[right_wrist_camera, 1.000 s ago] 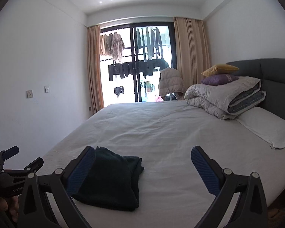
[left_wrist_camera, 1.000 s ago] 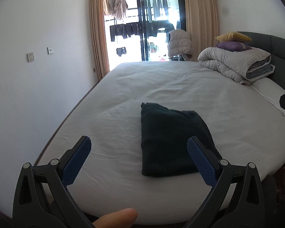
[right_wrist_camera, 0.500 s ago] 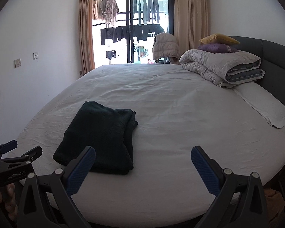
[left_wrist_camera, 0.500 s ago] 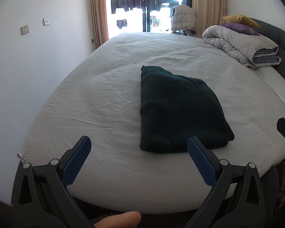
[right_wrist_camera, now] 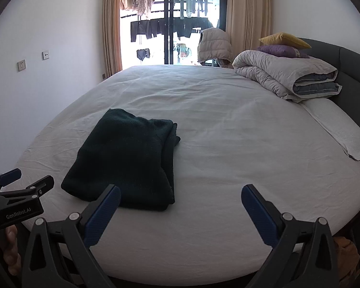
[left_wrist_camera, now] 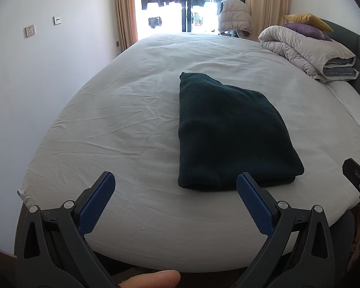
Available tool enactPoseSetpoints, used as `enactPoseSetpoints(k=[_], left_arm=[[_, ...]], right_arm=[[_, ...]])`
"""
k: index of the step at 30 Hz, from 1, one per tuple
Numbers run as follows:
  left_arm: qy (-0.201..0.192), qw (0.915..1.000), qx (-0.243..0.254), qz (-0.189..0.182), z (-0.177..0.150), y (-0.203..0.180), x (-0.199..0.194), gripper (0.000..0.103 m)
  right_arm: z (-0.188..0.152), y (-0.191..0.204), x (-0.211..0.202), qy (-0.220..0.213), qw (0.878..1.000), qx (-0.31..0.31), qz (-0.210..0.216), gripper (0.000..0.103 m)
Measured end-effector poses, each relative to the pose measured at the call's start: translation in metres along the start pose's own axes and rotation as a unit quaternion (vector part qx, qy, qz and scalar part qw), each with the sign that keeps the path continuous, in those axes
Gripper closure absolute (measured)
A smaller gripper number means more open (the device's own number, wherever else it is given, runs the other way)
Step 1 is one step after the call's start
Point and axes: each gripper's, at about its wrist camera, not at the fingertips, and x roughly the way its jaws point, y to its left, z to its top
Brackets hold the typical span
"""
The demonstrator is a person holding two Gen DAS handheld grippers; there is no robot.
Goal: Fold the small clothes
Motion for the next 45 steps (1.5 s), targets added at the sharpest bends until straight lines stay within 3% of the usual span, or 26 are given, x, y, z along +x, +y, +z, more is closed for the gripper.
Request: enactPoseSetpoints(k=[45], left_arm=[[0.007, 1.0000, -0.002, 0.001, -0.0030, -0.0015, 0.0053, 0.000]], right_arm=[[-0.0064, -0.0034, 0.0077, 0.011, 1.000, 0.004, 0.001, 0.000]])
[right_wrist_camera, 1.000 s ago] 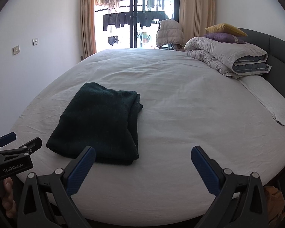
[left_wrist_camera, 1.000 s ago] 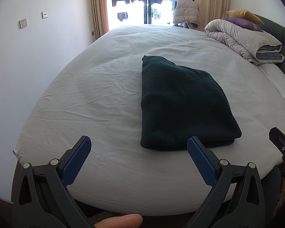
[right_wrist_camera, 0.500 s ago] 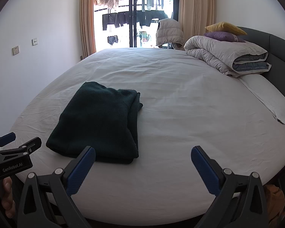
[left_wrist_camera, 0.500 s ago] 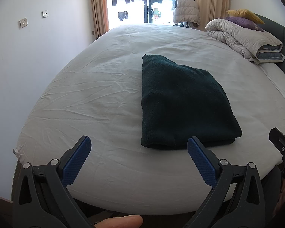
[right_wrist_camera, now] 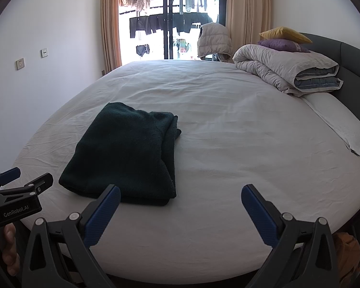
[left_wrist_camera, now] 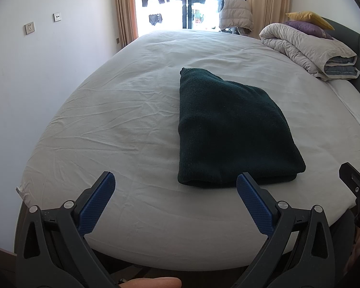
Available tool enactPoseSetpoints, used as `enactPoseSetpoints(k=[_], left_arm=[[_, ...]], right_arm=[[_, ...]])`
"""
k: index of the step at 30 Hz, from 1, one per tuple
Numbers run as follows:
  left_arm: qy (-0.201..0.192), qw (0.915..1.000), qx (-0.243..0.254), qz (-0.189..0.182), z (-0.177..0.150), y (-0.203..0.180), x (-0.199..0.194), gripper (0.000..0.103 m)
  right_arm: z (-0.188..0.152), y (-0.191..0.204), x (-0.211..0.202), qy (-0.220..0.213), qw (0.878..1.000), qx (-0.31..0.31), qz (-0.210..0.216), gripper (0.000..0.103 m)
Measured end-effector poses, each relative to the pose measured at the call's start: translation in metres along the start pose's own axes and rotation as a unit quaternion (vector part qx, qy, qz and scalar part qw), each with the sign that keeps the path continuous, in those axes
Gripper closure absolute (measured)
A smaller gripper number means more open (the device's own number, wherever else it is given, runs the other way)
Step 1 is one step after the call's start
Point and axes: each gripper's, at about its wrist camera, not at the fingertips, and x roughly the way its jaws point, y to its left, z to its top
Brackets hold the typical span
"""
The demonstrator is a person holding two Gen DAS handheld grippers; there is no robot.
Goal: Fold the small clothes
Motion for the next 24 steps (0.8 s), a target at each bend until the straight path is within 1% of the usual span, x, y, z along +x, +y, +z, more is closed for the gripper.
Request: enactPoseSetpoints(k=[24], left_arm=[[0.001, 1.0000, 0.000, 0.001, -0.0004, 0.0001, -0.0001, 0.000]], right_arm=[[-0.0030, 0.0008, 0.0013, 0.001, 1.000, 0.000, 0.001, 0.000]])
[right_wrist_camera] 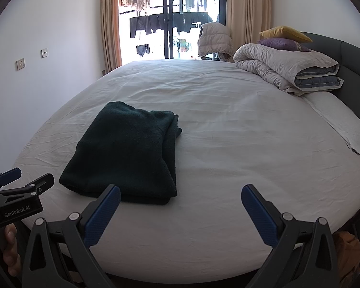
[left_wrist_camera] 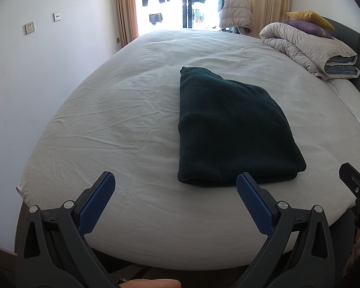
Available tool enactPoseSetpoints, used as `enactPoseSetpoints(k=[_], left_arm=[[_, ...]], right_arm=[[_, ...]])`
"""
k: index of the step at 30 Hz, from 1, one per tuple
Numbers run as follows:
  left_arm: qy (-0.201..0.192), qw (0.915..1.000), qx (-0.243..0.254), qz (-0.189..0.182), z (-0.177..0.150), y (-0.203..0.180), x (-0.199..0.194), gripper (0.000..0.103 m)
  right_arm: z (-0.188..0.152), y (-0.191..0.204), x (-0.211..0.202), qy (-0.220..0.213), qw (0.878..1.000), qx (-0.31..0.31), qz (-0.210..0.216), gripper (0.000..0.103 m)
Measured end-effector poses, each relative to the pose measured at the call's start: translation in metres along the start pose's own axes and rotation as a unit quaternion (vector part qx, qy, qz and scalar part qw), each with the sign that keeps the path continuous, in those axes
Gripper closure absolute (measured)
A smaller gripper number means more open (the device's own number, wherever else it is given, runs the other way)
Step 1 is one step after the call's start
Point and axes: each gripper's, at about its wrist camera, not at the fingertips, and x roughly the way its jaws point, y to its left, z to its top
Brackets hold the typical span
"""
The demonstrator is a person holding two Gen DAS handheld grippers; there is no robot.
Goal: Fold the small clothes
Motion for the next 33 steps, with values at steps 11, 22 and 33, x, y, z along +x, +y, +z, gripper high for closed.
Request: enactPoseSetpoints(k=[11, 22, 33], left_arm=[[0.000, 1.0000, 0.000, 0.000, -0.0009, 0.0000, -0.0003, 0.000], [0.001, 1.0000, 0.002, 0.000, -0.0054, -0.0011, -0.0002, 0.000], [0.001, 1.0000, 0.003, 0.000, -0.0050, -0.0009, -0.0002, 0.000]], right_arm=[[-0.0004, 0.0003, -0.0003, 0.001, 1.000, 0.000, 0.000, 0.000], [-0.0014, 0.0008, -0.0002, 0.001, 1.000, 0.000, 0.000, 0.000], [-0.0014, 0.0003, -0.0006, 0.001, 1.000, 0.000, 0.001, 0.000]])
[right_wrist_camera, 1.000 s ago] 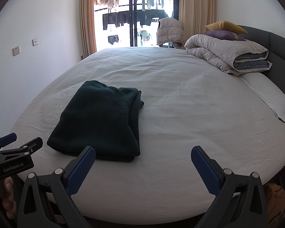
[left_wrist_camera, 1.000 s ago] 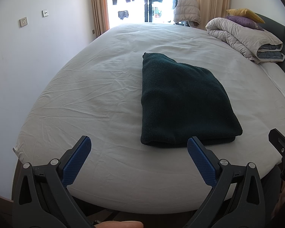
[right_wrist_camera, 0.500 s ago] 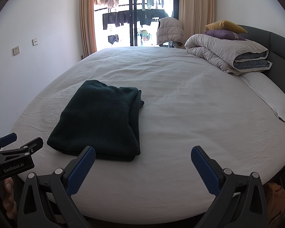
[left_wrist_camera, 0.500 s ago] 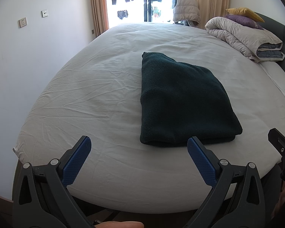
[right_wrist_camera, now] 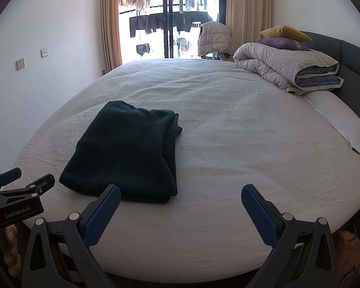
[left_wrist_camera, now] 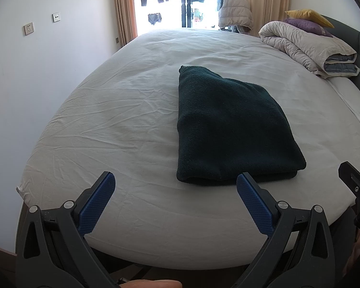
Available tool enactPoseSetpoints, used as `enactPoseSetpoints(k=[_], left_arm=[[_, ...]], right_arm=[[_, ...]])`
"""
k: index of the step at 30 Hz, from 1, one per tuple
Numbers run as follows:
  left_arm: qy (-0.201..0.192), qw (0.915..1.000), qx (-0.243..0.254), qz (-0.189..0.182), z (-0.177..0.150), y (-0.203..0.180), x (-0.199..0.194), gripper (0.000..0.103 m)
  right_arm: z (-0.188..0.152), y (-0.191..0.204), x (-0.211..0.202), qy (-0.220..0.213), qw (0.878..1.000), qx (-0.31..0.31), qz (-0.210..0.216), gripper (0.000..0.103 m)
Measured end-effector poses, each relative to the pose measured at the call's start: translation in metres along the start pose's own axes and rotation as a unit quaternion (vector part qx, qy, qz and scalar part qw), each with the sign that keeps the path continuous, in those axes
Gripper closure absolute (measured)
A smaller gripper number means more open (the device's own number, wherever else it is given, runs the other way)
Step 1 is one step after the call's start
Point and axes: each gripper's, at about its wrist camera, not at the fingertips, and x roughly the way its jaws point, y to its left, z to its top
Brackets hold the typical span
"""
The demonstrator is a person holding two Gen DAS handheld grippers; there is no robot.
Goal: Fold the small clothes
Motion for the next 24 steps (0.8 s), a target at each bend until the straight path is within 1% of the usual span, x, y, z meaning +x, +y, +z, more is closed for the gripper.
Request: enactPoseSetpoints(k=[24], left_arm=[[0.002, 1.0000, -0.003, 0.001, -0.0017, 0.0015, 0.0004, 0.000]], right_arm=[[-0.0012, -0.0007, 0.0005, 0.002, 1.000, 0.001, 0.001, 0.000]])
